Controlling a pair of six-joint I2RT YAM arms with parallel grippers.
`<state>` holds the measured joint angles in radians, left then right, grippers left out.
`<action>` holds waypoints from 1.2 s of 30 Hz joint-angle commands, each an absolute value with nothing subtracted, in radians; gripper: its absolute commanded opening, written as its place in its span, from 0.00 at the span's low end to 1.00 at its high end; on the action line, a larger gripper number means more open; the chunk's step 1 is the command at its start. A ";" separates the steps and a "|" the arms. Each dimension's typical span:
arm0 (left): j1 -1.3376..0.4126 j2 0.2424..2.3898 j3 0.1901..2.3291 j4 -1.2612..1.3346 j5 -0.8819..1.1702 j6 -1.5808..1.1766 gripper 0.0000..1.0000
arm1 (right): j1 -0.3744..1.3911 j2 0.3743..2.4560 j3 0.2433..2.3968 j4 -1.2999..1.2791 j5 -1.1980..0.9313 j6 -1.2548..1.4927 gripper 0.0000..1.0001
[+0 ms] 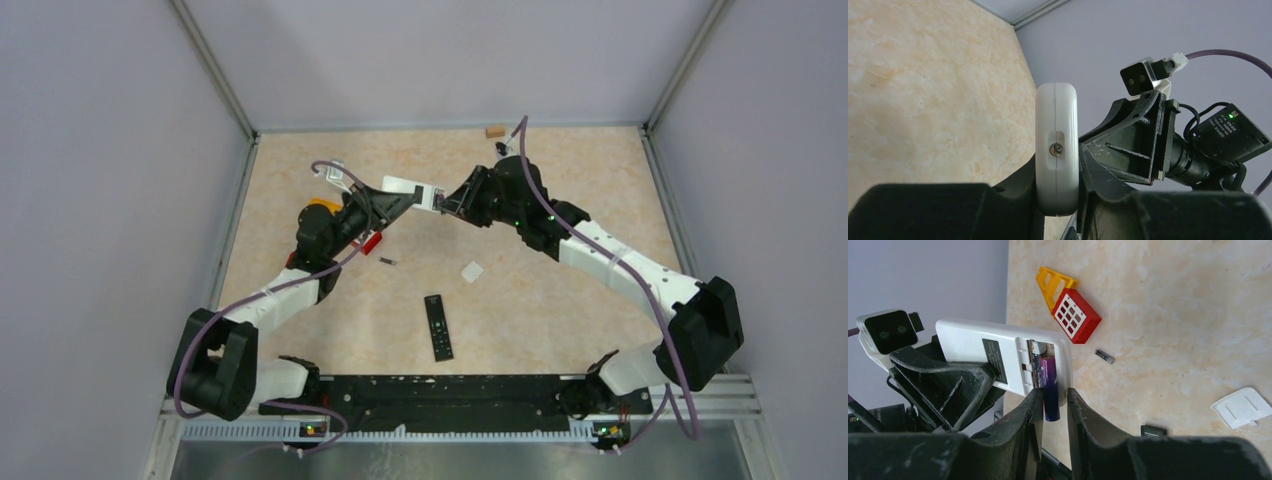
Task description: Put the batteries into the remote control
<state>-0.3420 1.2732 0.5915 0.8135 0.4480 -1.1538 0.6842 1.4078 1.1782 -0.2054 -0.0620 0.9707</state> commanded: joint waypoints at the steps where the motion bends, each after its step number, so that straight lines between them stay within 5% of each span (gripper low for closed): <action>1: -0.345 1.230 0.630 0.850 0.454 -1.157 0.00 | 0.673 1.423 1.218 -0.190 -0.034 0.998 0.25; 17: -0.345 1.254 0.665 0.735 0.452 -1.165 0.00 | 0.657 1.419 1.199 -0.127 -0.088 1.059 0.38; 28: -0.345 1.276 0.672 0.729 0.454 -1.172 0.00 | 0.649 1.432 1.186 -0.127 -0.109 1.082 0.16; 36: -0.344 1.275 0.678 0.720 0.451 -1.163 0.00 | 0.647 1.443 1.188 -0.127 -0.119 1.091 0.13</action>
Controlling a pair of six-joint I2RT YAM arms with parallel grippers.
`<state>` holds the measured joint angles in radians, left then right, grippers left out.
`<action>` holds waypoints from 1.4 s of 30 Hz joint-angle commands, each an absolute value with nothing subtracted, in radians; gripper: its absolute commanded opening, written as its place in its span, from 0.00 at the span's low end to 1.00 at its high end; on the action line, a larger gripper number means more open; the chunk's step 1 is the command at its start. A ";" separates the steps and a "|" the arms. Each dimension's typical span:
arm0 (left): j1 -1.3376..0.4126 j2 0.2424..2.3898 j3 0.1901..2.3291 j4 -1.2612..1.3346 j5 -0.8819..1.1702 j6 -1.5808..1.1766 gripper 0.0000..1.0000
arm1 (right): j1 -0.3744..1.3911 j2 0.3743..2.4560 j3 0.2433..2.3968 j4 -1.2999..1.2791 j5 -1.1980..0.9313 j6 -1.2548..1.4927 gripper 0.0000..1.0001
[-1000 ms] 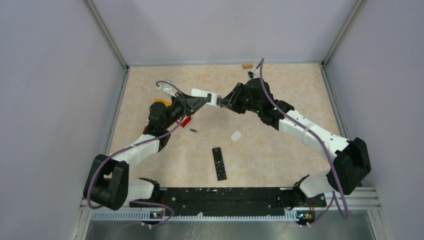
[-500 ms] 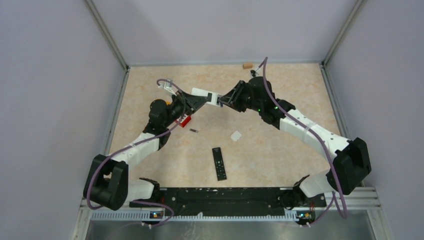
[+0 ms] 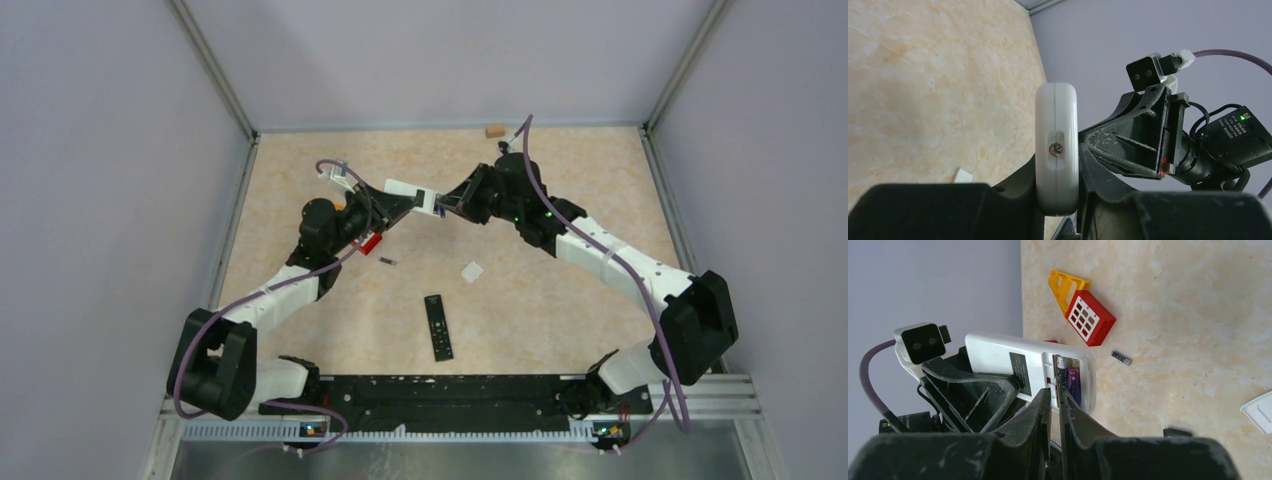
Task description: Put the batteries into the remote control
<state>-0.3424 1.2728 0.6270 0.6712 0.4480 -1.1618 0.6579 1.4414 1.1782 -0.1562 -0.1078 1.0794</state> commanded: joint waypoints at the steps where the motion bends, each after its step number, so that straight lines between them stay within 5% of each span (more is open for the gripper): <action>1: -0.344 1.275 0.678 0.716 0.450 -1.159 0.00 | 0.647 1.441 1.189 -0.122 -0.120 1.092 0.13; 6: -0.344 1.286 0.681 0.693 0.452 -1.135 0.00 | 0.636 1.421 1.169 -0.011 -0.174 1.078 0.16; 14: -0.334 1.304 0.735 0.612 0.598 -1.069 0.00 | 0.620 1.392 1.185 0.057 -0.260 0.935 0.35; 19: -0.326 1.297 0.803 0.483 0.744 -0.971 0.00 | 0.599 1.336 1.150 0.009 -0.264 0.680 0.66; 24: -0.313 1.271 0.806 0.464 0.856 -0.930 0.00 | 0.595 1.275 1.109 -0.031 -0.419 0.438 0.82; 42: -0.307 1.326 0.829 0.424 1.135 -0.975 0.00 | 0.595 1.339 1.093 -0.183 -0.822 0.191 0.90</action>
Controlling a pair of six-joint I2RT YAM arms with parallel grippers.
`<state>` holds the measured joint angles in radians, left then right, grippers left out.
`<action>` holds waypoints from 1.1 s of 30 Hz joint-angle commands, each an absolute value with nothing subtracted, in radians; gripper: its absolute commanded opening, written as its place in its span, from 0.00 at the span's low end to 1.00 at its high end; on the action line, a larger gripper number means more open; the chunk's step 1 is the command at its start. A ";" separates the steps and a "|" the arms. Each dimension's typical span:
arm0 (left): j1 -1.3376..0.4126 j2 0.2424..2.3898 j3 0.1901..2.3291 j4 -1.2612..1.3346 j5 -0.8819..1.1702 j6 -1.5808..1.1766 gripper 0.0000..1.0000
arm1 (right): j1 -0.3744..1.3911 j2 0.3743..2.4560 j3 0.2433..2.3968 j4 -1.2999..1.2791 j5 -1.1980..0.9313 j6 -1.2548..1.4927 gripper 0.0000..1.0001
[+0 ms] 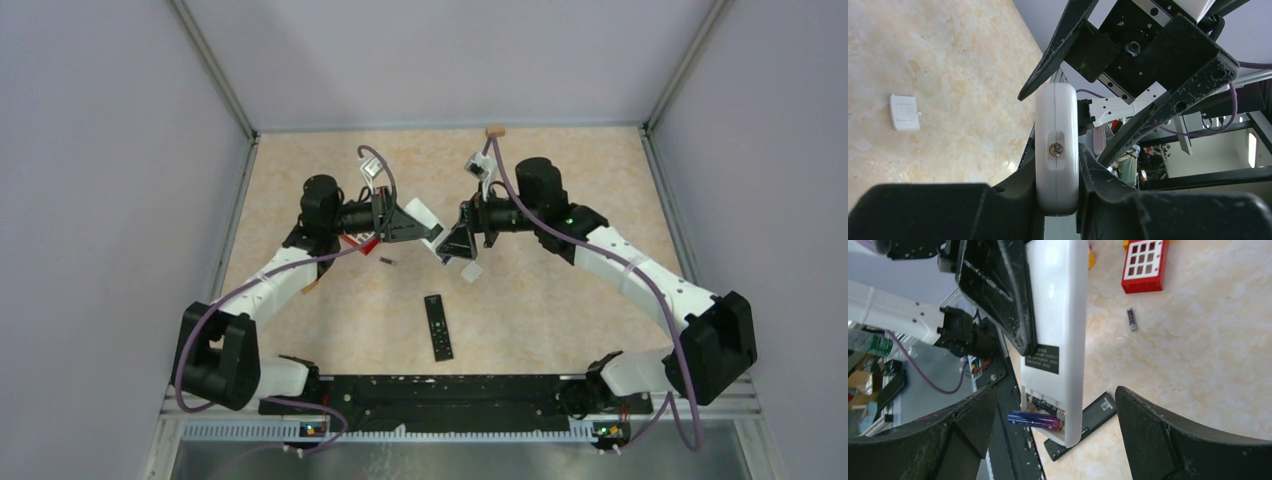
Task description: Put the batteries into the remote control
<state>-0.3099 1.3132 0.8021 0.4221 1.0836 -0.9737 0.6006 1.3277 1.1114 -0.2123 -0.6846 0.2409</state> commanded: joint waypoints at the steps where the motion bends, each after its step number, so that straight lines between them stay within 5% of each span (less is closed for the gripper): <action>1: -0.307 1.329 0.828 0.420 1.136 -0.976 0.00 | 0.595 1.341 1.089 -0.182 -0.847 0.181 0.90; 13: -0.307 1.406 0.846 0.338 1.160 -1.000 0.00 | 0.632 1.435 1.107 -0.267 -0.919 0.095 0.89; 25: -0.307 1.415 0.853 0.269 1.155 -0.944 0.00 | 0.635 1.474 1.123 -0.246 -0.891 0.142 0.63; 31: -0.307 1.418 0.855 0.258 1.157 -0.931 0.00 | 0.635 1.469 1.122 -0.223 -0.901 0.151 0.63; 33: -0.307 1.418 0.854 0.252 1.156 -0.923 0.00 | 0.635 1.467 1.122 -0.215 -0.909 0.161 0.72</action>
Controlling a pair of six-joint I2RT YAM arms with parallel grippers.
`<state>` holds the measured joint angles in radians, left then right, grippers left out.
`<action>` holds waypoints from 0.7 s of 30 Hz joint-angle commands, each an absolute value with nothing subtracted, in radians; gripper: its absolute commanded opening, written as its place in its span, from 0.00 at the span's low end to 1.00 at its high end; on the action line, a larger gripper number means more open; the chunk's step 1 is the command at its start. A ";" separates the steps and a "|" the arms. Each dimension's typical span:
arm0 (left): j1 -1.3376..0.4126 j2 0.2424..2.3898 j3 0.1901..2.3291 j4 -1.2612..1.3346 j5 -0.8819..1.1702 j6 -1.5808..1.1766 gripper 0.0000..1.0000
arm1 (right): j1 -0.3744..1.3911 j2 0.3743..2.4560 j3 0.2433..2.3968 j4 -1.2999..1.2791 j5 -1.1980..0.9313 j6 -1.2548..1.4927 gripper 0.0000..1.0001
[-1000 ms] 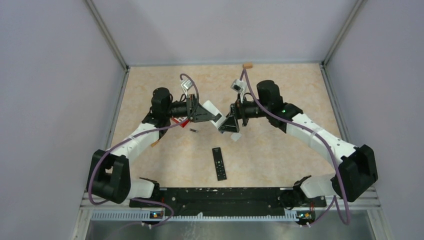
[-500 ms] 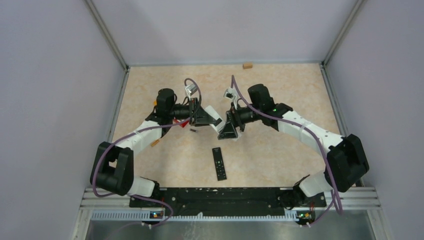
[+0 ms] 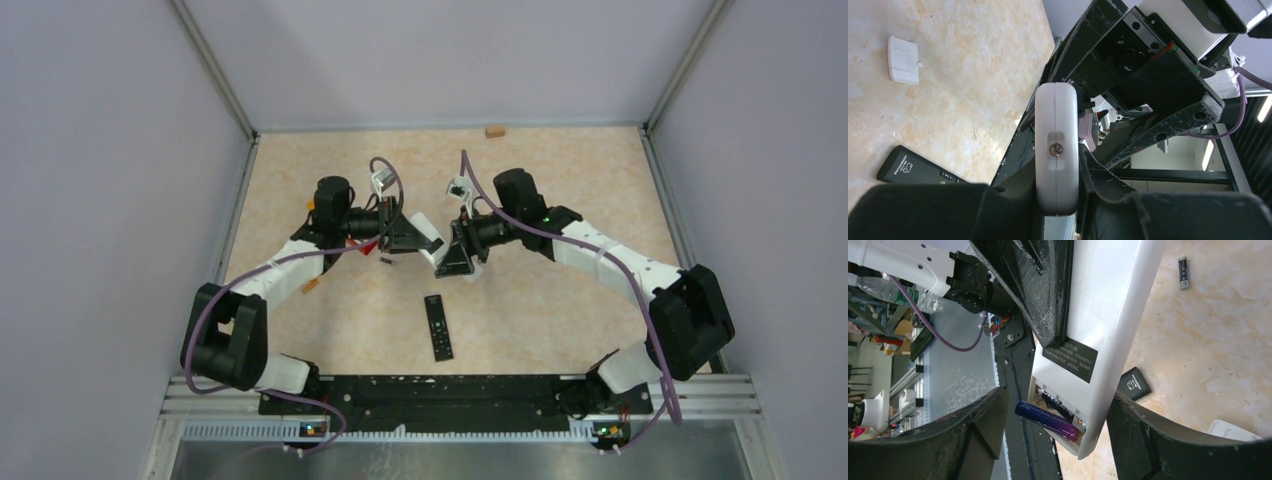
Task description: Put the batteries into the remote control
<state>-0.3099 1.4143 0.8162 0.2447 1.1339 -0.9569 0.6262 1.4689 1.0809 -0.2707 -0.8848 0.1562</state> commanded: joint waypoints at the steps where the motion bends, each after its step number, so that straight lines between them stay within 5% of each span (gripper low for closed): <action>1: -0.307 1.420 0.856 0.248 1.156 -0.919 0.00 | 0.635 1.463 1.122 -0.211 -0.911 0.165 0.78; 6: -0.307 1.423 0.858 0.225 1.154 -0.896 0.00 | 0.634 1.447 1.107 -0.169 -0.918 0.194 0.85; 11: -0.307 1.425 0.863 0.203 1.148 -0.874 0.00 | 0.634 1.465 1.118 -0.188 -0.936 0.202 0.65; 14: -0.307 1.427 0.869 0.202 1.144 -0.876 0.00 | 0.634 1.465 1.112 -0.187 -0.942 0.192 0.62; 21: -0.307 1.425 0.869 0.201 1.140 -0.881 0.00 | 0.634 1.453 1.096 -0.200 -0.950 0.151 0.77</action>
<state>-0.3099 1.4166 0.8314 0.1757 1.1469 -0.8967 0.6254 1.4689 1.0809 -0.2276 -0.9073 0.1909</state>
